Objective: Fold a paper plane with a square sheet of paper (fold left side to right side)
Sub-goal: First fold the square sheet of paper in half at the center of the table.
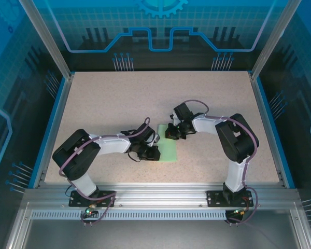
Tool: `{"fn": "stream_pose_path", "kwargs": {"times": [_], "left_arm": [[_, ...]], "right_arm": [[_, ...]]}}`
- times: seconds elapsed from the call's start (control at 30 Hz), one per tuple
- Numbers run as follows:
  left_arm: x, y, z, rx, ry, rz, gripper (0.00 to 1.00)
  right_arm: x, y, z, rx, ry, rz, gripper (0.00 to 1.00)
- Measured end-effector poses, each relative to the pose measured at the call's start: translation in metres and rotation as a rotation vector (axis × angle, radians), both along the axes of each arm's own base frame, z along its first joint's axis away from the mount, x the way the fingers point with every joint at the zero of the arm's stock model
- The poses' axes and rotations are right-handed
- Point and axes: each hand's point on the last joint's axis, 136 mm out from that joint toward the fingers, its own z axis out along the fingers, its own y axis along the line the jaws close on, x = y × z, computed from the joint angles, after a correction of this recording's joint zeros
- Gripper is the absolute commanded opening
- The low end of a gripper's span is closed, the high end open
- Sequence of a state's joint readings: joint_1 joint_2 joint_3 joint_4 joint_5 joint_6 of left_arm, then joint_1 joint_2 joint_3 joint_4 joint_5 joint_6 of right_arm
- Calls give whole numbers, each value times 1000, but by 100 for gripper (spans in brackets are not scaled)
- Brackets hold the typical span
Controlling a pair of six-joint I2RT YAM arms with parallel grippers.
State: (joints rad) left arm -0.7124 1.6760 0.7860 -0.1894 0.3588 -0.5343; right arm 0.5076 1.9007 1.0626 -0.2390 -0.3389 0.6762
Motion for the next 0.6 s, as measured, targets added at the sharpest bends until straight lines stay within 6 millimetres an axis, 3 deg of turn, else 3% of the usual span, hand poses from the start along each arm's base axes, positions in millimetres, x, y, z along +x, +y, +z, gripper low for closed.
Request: {"fn": "stream_pose_path", "kwargs": {"times": [0.3,0.43,0.6], "left_arm": [[-15,4,1,17,19,-5,15],[-22,12,11,30,35,-4,18],[3,12,37,-13,-1,40,19]], "right_arm": [[0,0,0,3,8,1,0],[0,0,0,3,6,4,0],[0,0,0,4,4,8,0]]}}
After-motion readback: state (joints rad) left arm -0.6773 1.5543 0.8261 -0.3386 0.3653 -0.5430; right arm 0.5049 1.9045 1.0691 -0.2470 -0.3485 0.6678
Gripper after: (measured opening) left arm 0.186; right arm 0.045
